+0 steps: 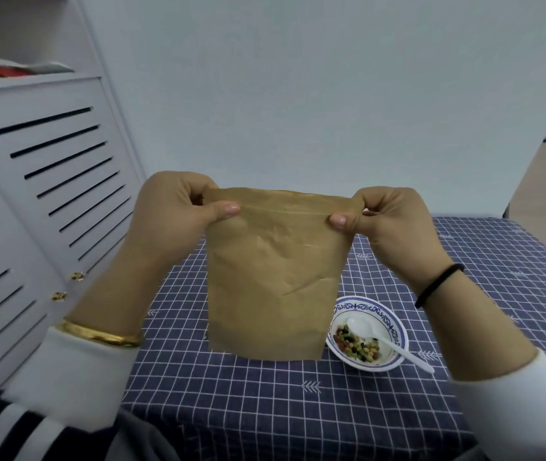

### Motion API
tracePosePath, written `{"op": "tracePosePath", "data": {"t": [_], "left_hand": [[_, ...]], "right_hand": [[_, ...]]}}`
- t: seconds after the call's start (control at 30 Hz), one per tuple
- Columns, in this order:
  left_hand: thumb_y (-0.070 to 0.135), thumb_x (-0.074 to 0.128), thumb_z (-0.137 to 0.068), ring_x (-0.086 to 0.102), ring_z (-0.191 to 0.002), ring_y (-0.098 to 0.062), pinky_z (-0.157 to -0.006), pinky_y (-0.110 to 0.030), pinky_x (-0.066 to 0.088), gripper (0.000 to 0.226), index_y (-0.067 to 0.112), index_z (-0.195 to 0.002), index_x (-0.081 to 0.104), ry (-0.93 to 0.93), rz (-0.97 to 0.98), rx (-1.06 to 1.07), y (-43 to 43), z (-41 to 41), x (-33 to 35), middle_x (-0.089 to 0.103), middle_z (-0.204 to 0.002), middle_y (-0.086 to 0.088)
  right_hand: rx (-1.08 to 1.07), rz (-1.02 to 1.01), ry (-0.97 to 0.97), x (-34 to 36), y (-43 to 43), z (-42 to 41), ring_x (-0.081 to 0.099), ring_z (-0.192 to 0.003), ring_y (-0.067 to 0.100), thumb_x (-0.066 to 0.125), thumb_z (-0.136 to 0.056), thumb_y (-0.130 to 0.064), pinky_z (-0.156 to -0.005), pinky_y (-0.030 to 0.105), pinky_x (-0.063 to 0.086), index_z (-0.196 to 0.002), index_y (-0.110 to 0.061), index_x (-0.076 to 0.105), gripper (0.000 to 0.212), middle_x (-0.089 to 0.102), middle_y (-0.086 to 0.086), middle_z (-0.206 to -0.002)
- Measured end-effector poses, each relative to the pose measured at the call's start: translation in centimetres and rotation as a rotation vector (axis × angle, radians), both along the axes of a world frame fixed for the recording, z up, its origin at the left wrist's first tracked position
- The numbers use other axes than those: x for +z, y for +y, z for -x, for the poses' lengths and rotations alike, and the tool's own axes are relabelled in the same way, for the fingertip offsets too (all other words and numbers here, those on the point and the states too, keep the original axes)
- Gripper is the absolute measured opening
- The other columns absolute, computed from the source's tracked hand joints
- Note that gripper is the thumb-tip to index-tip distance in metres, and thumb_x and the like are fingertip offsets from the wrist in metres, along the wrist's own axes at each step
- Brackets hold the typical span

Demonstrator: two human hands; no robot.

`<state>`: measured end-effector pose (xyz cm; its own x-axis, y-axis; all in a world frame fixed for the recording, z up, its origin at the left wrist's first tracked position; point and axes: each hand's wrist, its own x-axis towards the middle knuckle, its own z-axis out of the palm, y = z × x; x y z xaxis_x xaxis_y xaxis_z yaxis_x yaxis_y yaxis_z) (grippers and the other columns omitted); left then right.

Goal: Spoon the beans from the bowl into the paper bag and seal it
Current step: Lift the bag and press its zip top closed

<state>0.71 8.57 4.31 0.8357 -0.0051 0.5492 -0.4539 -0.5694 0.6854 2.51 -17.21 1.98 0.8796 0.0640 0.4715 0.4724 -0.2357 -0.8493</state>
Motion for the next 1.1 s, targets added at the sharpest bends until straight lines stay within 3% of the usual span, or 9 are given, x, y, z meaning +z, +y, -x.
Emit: {"op": "tracePosePath", "data": {"t": [0.13,0.2,0.33,0.5,0.57,0.7,0.8,0.9,1.1], "left_hand": [[0.014,0.079,-0.073,0.06,-0.07,-0.002,-0.066,-0.01,0.041,0.013,0.022,-0.067,0.072,-0.01,-0.127,0.025,0.0,0.8,1.1,0.068,-0.068,0.002],[0.017,0.081,-0.072,0.061,-0.084,-0.006,-0.075,-0.013,0.04,0.021,0.035,-0.07,0.07,-0.041,-0.218,0.019,-0.4,1.3,1.8,0.068,-0.078,0.01],[0.024,0.08,-0.075,0.056,-0.101,-0.034,-0.086,-0.045,0.047,0.023,0.042,-0.071,0.066,-0.051,-0.336,0.012,-1.7,1.5,2.1,0.069,-0.082,0.005],[0.02,0.079,-0.077,0.053,-0.099,-0.039,-0.084,-0.038,0.036,0.029,0.042,-0.07,0.061,-0.104,-0.352,0.04,-1.7,1.1,1.4,0.065,-0.079,-0.001],[0.02,0.078,-0.076,0.045,-0.104,-0.029,-0.084,-0.031,0.024,0.026,0.04,-0.068,0.063,-0.146,-0.378,0.101,-1.9,1.0,1.2,0.062,-0.077,0.003],[0.019,0.078,-0.075,0.03,-0.094,0.026,-0.092,-0.037,0.02,0.01,0.028,-0.072,0.074,-0.216,-0.437,0.163,-2.1,1.2,1.0,0.055,-0.071,0.021],[0.023,0.078,-0.076,0.044,-0.088,0.009,-0.101,-0.041,0.015,0.01,0.031,-0.072,0.073,-0.206,-0.486,0.127,-2.7,1.2,0.8,0.06,-0.072,0.022],[0.023,0.076,-0.077,0.045,-0.088,0.012,-0.099,-0.032,0.012,0.009,0.03,-0.073,0.072,-0.221,-0.48,0.085,-3.2,0.9,0.5,0.059,-0.073,0.019],[0.021,0.074,-0.078,0.053,-0.089,-0.007,-0.1,-0.036,0.01,0.008,0.027,-0.074,0.072,-0.264,-0.543,0.139,-3.6,0.9,0.1,0.059,-0.071,0.016]], "right_hand": [[-0.008,0.082,-0.036,0.7,-0.1,0.3,0.063,-0.064,0.032,0.077,-0.07,-0.004,-0.065,0.037,0.053,-0.066,0.009,0.065,0.019,0.068,0.028,-0.071],[-0.017,0.132,-0.058,1.2,0.1,0.7,0.066,-0.062,0.02,0.079,-0.069,-0.004,-0.06,0.03,0.053,-0.071,0.0,0.071,0.009,0.072,0.017,-0.071],[-0.073,0.254,-0.088,1.7,0.7,1.3,0.058,-0.054,0.008,0.079,-0.069,-0.011,-0.05,0.017,0.045,-0.071,-0.011,0.072,0.008,0.068,0.001,-0.064],[-0.138,0.324,-0.152,1.6,1.3,1.8,0.056,-0.06,0.012,0.077,-0.071,-0.011,-0.054,0.02,0.041,-0.064,-0.008,0.068,0.012,0.064,0.001,-0.061],[-0.162,0.351,-0.191,1.4,1.6,1.9,0.055,-0.061,0.014,0.076,-0.07,-0.009,-0.055,0.019,0.039,-0.062,-0.005,0.066,0.014,0.06,0.0,-0.06],[-0.185,0.37,-0.184,1.3,1.9,1.6,0.06,-0.073,0.02,0.075,-0.072,-0.014,-0.061,0.027,0.044,-0.067,-0.009,0.067,0.011,0.066,0.005,-0.072],[-0.169,0.395,-0.163,1.3,2.2,1.5,0.061,-0.077,0.019,0.076,-0.072,-0.019,-0.065,0.031,0.047,-0.071,-0.016,0.069,0.007,0.068,0.002,-0.079],[-0.161,0.422,-0.186,1.4,2.7,1.7,0.058,-0.075,0.015,0.076,-0.071,-0.019,-0.064,0.029,0.045,-0.066,-0.02,0.069,0.009,0.065,-0.003,-0.072],[-0.229,0.46,-0.274,1.2,3.2,1.8,0.055,-0.069,0.019,0.077,-0.068,-0.018,-0.065,0.029,0.037,-0.061,-0.012,0.072,0.011,0.056,-0.013,-0.058]]}}
